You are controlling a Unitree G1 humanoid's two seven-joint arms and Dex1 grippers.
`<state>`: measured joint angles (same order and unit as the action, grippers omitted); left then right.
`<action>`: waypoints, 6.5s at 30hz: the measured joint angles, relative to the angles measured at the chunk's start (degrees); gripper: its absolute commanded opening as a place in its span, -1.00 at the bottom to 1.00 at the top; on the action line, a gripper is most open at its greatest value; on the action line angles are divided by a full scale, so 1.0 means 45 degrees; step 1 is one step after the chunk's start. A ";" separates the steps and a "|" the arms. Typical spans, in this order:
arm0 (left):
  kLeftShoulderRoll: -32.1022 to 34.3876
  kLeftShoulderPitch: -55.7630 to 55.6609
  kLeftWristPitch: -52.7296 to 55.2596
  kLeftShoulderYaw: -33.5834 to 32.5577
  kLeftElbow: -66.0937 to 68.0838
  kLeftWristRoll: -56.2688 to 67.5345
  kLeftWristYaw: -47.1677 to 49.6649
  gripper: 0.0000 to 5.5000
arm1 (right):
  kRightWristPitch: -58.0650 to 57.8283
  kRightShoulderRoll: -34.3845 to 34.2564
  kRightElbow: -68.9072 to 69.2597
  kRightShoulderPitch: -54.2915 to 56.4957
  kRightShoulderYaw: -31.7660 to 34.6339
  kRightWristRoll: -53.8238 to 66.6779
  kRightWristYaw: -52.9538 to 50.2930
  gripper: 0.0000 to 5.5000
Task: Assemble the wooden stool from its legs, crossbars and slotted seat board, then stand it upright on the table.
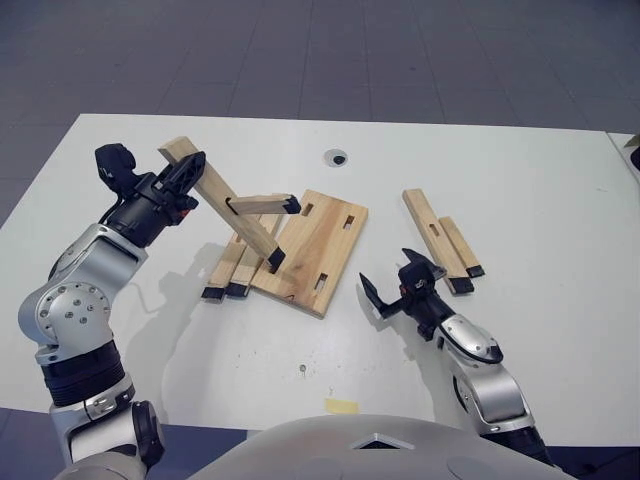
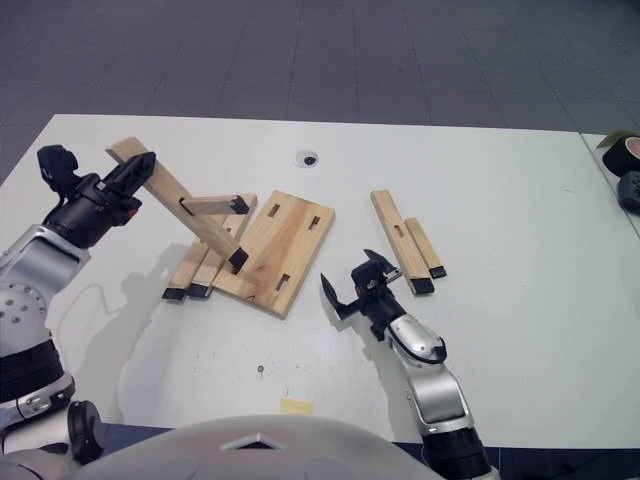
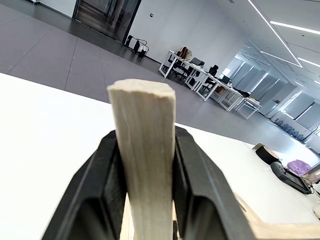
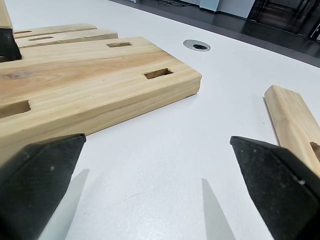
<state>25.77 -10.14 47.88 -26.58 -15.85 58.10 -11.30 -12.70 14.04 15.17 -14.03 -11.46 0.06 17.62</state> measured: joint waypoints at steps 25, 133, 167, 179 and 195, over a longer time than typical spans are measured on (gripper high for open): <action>-0.0096 0.0025 0.0002 -0.0474 0.0740 0.1112 0.0976 -0.62 | -0.0076 -0.0145 0.0035 -0.0073 -0.0141 0.0059 0.0147 0.96; 0.3976 0.0126 -0.5010 0.5666 0.7731 -1.0600 -0.5134 0.96 | 0.0190 -0.0567 -0.0103 -0.0485 -0.0552 -0.1055 -0.0832 0.96; 0.3660 0.0325 -0.4670 0.6315 0.6551 -1.0782 -0.7848 0.80 | 0.0185 -0.0686 -0.0582 -0.0025 -0.0345 -0.1054 -0.0842 0.96; 0.4819 -0.0683 -0.4882 0.7553 0.7586 -1.1371 -1.0281 0.07 | 0.0047 -0.0706 -0.0577 0.0046 -0.0441 -0.1240 -0.0869 0.96; 0.3692 -0.0117 -0.4293 0.5624 0.7302 -1.0329 -0.8288 -0.26 | -0.0064 -0.0892 -0.0681 0.0219 -0.0249 -0.1227 -0.1128 0.96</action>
<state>42.38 -10.66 28.57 -1.27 17.01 11.61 -48.59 -12.99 10.03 12.10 -13.05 -12.58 -5.46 12.55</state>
